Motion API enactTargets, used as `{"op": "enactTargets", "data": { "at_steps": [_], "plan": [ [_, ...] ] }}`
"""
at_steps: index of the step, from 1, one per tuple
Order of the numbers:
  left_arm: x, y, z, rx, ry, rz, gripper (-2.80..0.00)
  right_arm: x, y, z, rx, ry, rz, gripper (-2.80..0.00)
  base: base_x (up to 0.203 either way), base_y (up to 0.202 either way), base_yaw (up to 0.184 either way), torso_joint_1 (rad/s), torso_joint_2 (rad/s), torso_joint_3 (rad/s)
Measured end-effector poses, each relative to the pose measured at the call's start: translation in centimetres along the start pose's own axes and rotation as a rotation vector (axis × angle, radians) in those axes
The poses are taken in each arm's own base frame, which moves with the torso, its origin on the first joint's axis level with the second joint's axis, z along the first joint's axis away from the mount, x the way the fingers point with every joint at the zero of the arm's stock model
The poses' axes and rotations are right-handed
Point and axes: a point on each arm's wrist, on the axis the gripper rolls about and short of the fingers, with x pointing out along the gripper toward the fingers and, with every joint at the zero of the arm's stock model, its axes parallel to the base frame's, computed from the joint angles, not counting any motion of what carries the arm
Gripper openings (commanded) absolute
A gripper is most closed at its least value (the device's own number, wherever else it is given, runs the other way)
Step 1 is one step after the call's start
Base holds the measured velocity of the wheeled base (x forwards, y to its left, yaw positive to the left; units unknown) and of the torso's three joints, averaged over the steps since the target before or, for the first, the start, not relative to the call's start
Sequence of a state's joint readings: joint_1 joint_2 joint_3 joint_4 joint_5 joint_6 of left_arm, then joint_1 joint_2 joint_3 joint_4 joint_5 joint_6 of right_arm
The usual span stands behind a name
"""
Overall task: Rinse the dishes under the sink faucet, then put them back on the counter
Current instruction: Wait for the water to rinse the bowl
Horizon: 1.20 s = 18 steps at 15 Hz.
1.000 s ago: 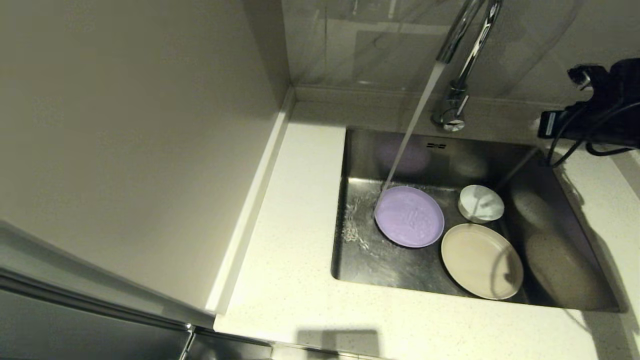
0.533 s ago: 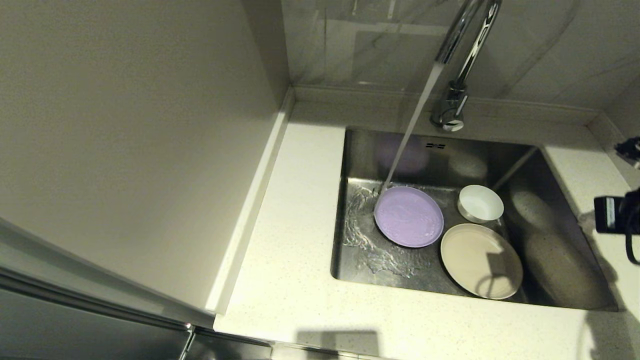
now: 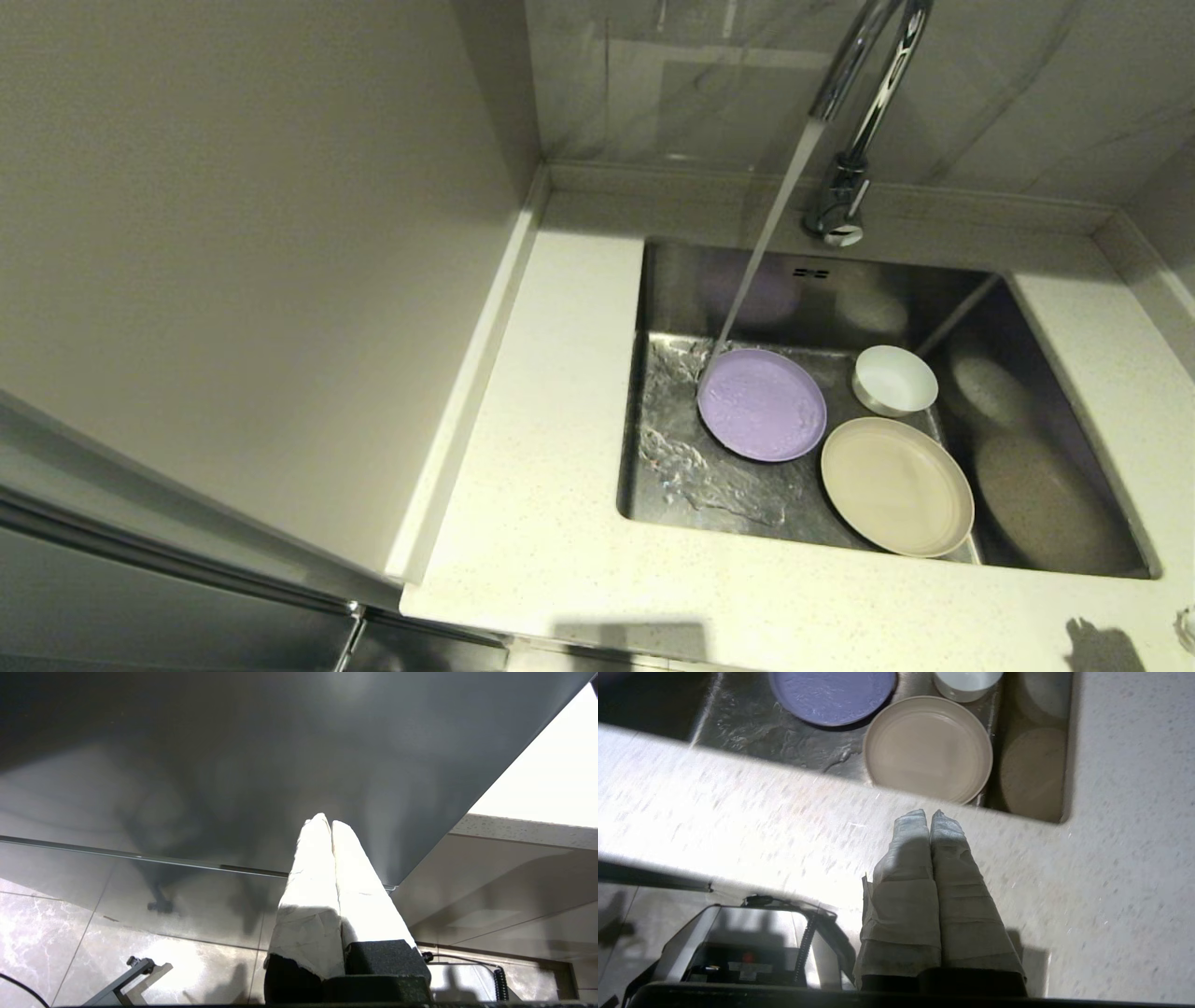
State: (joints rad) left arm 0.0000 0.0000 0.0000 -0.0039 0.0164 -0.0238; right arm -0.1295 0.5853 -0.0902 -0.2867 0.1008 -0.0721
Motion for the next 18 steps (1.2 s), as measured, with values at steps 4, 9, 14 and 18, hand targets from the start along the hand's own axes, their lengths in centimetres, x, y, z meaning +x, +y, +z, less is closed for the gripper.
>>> {"op": "enactTargets", "data": {
  "at_steps": [4, 9, 14, 18],
  "plan": [
    [0.0, 0.0, 0.0, 0.0, 0.0, 0.0, -2.8, -2.4, 0.4, -3.8, -0.005, -0.017, -0.016, -2.8, 0.0, 0.0, 0.0, 0.0, 0.0, 0.0],
    [0.0, 0.0, 0.0, -0.001, 0.0, 0.0, -2.8, -3.9, 0.4, -5.7, 0.009, -0.06, 0.033, -2.8, 0.0, 0.0, 0.0, 0.0, 0.0, 0.0],
    [0.0, 0.0, 0.0, 0.0, 0.0, 0.0, -2.8, -4.9, 0.5, -6.3, 0.014, -0.185, 0.03, -2.8, 0.0, 0.0, 0.0, 0.0, 0.0, 0.0],
    [0.0, 0.0, 0.0, 0.0, 0.0, 0.0, -2.8, -5.1, 0.5, -6.4, 0.016, -0.208, 0.028, -2.8, 0.0, 0.0, 0.0, 0.0, 0.0, 0.0]
  ]
}}
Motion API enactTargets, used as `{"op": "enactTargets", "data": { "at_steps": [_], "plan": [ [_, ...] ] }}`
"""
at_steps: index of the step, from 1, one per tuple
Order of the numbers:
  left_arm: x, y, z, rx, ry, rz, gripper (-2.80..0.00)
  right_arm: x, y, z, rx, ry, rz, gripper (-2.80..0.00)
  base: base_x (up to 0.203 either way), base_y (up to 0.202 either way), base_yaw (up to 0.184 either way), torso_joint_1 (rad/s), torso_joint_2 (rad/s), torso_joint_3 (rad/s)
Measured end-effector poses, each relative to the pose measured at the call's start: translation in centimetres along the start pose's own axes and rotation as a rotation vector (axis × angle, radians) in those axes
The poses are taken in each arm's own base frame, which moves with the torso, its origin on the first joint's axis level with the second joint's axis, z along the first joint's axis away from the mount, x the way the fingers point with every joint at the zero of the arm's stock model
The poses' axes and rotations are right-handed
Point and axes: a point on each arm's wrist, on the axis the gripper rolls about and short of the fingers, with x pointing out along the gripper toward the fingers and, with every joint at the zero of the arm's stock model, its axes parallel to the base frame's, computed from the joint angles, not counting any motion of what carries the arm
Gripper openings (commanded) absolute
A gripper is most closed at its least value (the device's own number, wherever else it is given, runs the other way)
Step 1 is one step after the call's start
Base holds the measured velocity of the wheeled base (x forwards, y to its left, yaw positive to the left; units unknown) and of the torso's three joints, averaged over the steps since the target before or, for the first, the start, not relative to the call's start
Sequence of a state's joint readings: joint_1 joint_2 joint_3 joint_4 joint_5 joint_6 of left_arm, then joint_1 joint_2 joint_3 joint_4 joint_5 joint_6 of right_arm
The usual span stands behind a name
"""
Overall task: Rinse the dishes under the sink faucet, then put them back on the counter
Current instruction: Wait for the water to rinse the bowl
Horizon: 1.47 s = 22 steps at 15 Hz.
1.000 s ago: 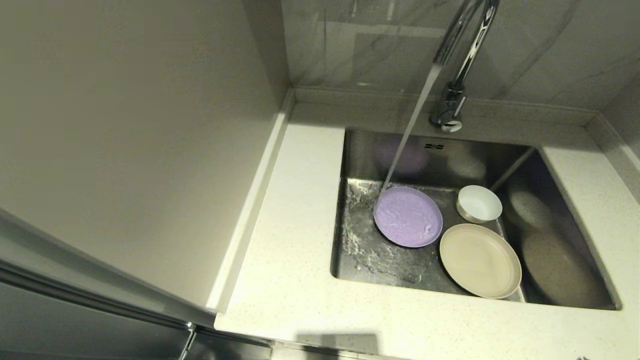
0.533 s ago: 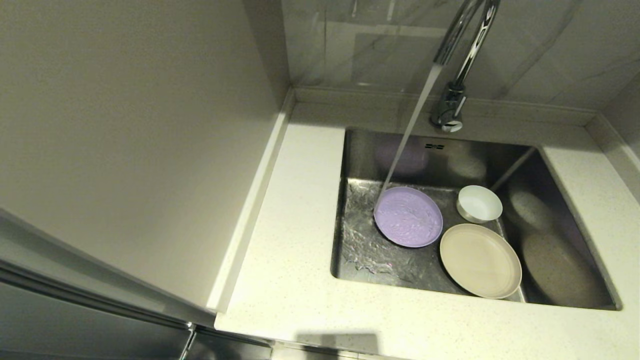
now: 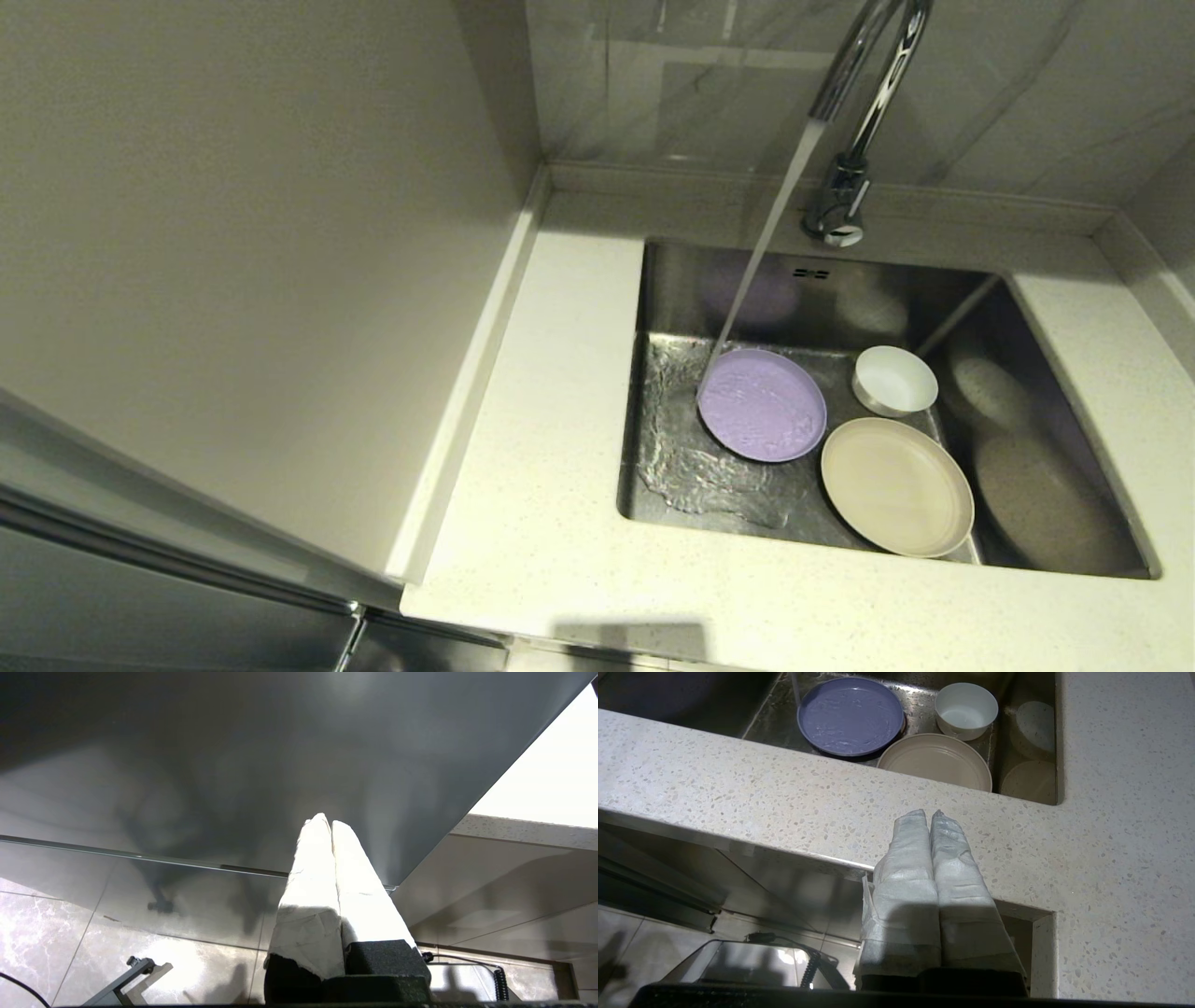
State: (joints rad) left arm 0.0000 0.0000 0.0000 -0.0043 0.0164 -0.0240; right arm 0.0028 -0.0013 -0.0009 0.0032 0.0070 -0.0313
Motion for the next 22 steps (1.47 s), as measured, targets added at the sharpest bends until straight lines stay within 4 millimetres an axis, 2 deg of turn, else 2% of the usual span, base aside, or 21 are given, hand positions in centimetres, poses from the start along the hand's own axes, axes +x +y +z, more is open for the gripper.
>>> {"op": "enactTargets", "data": {
  "at_steps": [22],
  "plan": [
    [0.0, 0.0, 0.0, 0.0, 0.0, 0.0, -2.8, -0.01, 0.0, -0.01, 0.0, -0.002, 0.0, -2.8, 0.0, 0.0, 0.0, 0.0, 0.0, 0.0]
  ]
}}
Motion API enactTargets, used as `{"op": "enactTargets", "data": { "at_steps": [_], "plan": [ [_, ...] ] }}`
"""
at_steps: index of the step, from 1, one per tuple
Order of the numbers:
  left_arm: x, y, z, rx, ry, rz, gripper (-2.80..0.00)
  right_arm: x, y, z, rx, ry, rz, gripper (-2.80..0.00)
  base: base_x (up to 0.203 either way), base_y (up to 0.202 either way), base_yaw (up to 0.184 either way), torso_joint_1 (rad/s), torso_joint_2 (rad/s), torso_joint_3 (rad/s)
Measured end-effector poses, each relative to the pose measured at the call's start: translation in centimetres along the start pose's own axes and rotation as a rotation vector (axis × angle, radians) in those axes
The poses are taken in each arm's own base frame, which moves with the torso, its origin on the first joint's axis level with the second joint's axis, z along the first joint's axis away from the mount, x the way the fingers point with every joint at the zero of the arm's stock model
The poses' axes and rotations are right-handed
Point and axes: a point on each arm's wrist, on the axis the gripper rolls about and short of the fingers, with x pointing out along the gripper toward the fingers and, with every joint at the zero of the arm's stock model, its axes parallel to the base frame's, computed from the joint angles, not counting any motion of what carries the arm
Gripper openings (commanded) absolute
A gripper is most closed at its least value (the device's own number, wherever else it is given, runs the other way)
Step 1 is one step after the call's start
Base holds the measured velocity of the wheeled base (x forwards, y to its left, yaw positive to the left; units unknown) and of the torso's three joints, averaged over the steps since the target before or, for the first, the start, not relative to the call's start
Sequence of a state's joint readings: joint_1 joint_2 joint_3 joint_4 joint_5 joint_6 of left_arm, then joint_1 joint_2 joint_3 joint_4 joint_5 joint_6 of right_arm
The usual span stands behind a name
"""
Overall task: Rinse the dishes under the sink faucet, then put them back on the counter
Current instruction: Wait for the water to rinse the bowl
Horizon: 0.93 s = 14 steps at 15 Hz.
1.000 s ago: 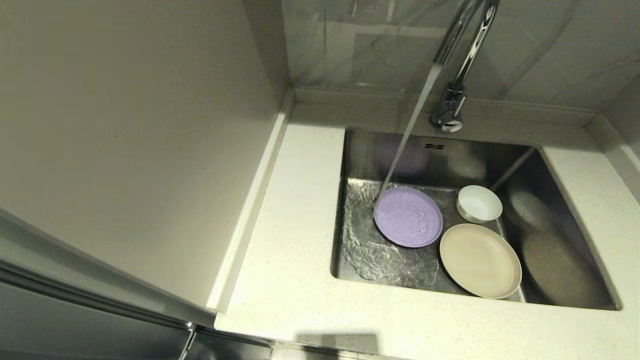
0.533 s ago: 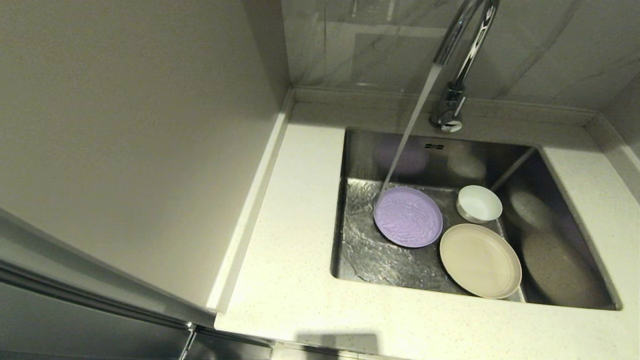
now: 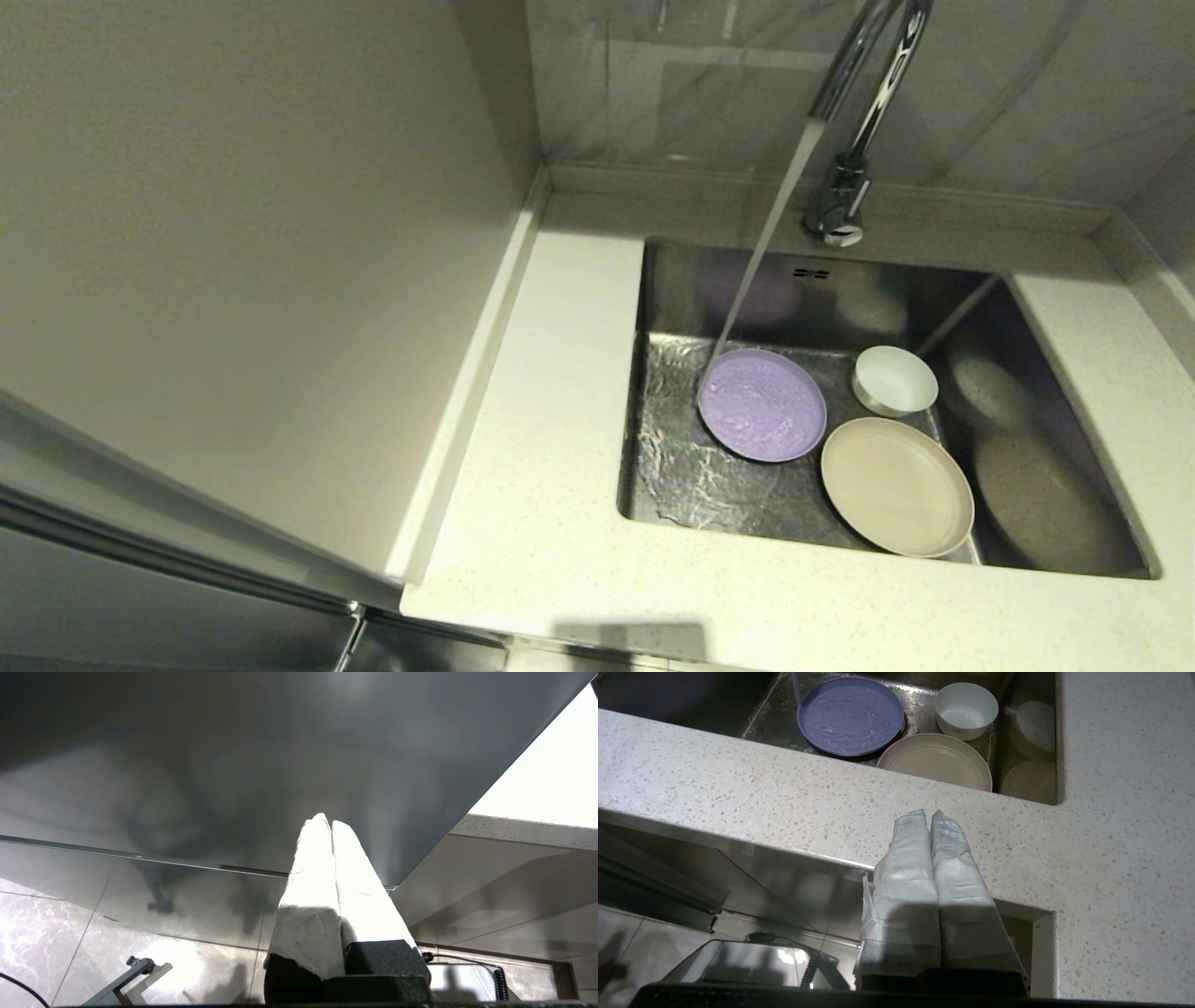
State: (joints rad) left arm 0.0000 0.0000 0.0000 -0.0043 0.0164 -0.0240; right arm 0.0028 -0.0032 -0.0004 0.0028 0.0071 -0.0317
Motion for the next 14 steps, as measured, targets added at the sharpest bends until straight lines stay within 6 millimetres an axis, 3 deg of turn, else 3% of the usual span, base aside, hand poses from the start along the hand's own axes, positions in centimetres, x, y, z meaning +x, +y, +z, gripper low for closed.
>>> {"op": "enactTargets", "data": {
  "at_steps": [14],
  "plan": [
    [0.0, 0.0, 0.0, 0.0, 0.0, 0.0, -2.8, 0.01, 0.0, -0.01, 0.0, 0.002, 0.0, -2.8, 0.0, 0.0, 0.0, 0.0, 0.0, 0.0]
  ]
}}
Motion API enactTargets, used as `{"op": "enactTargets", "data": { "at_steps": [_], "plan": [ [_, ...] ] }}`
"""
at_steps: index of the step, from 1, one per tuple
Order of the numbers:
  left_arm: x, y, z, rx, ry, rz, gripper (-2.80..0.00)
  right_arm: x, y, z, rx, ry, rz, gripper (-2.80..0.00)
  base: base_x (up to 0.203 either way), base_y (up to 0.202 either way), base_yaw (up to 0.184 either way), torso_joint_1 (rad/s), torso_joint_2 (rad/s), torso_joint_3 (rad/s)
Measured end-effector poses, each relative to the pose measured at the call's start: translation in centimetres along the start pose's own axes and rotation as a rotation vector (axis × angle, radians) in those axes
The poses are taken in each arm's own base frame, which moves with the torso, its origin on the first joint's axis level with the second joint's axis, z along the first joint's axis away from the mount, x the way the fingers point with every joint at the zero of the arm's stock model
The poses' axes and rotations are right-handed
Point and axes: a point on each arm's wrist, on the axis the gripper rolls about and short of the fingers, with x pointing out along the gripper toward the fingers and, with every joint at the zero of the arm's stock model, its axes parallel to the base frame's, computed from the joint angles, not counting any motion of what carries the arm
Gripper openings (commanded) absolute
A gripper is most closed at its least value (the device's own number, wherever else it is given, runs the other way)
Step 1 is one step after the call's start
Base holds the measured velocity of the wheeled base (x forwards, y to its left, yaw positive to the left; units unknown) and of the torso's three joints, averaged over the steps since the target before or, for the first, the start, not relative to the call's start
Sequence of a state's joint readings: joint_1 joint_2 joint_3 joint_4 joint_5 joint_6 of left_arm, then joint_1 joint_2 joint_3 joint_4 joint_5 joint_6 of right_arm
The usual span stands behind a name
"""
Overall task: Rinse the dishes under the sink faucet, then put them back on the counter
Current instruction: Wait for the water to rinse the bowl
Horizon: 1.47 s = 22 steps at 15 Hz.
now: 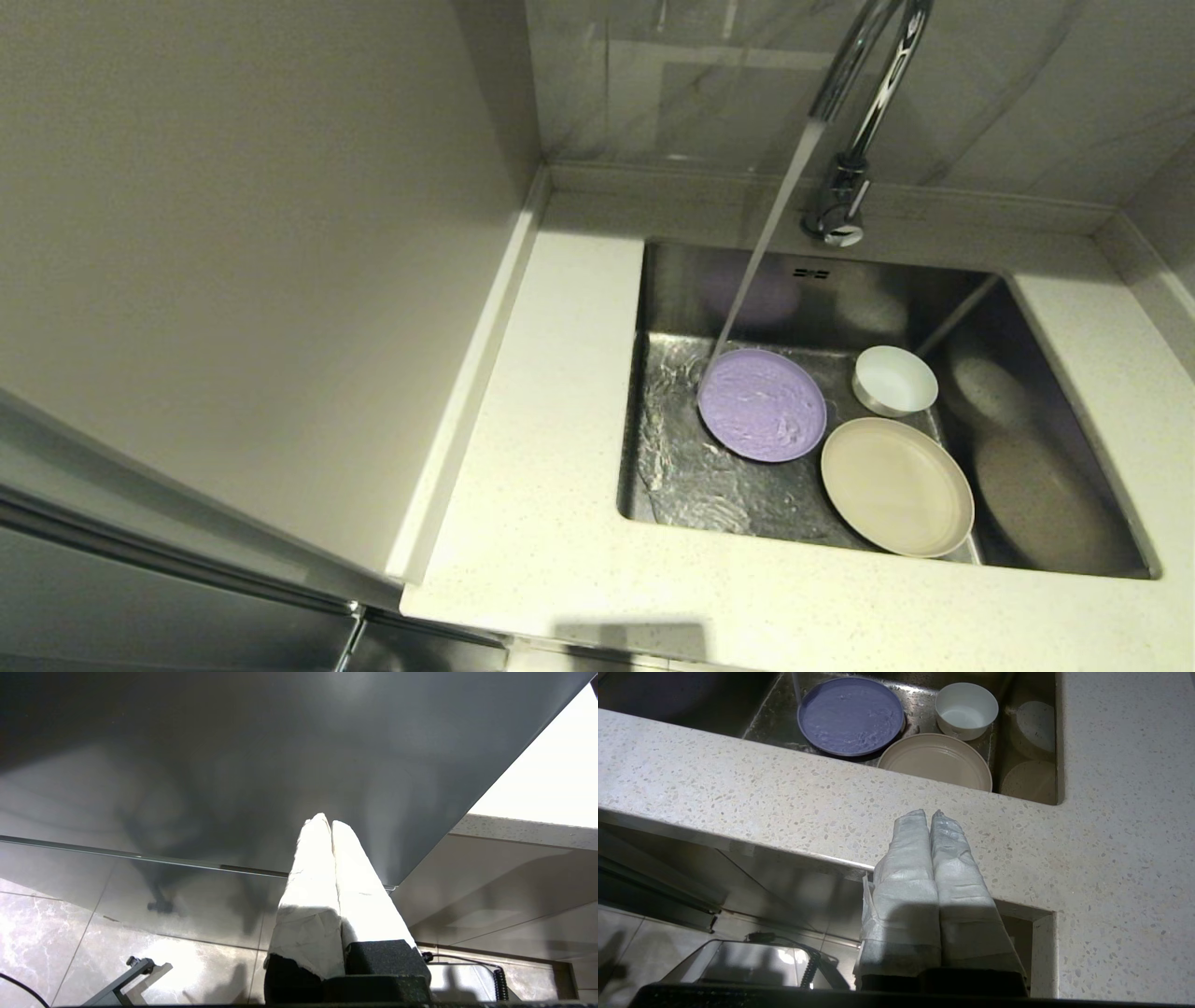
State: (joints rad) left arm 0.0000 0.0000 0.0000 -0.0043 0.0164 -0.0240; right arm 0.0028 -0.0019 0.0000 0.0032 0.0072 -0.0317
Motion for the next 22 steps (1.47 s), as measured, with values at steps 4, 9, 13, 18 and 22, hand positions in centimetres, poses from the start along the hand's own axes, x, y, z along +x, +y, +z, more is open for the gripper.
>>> {"op": "enactTargets", "data": {
  "at_steps": [4, 9, 13, 18, 22],
  "plan": [
    [0.0, 0.0, 0.0, 0.0, 0.0, 0.0, -2.8, 0.0, 0.0, 0.0, 0.0, 0.0, 0.0, -2.8, 0.0, 0.0, 0.0, 0.0, 0.0, 0.0],
    [0.0, 0.0, 0.0, 0.0, 0.0, 0.0, -2.8, 0.0, 0.0, 0.0, 0.0, 0.0, 0.0, -2.8, 0.0, 0.0, 0.0, 0.0, 0.0, 0.0],
    [0.0, 0.0, 0.0, 0.0, 0.0, 0.0, -2.8, 0.0, 0.0, 0.0, 0.0, 0.0, 0.0, -2.8, 0.0, 0.0, 0.0, 0.0, 0.0, 0.0],
    [0.0, 0.0, 0.0, 0.0, 0.0, 0.0, -2.8, 0.0, 0.0, 0.0, 0.0, 0.0, 0.0, -2.8, 0.0, 0.0, 0.0, 0.0, 0.0, 0.0],
    [0.0, 0.0, 0.0, 0.0, 0.0, 0.0, -2.8, 0.01, 0.0, 0.0, 0.0, 0.001, 0.0, -2.8, 0.0, 0.0, 0.0, 0.0, 0.0, 0.0]
  ]
}}
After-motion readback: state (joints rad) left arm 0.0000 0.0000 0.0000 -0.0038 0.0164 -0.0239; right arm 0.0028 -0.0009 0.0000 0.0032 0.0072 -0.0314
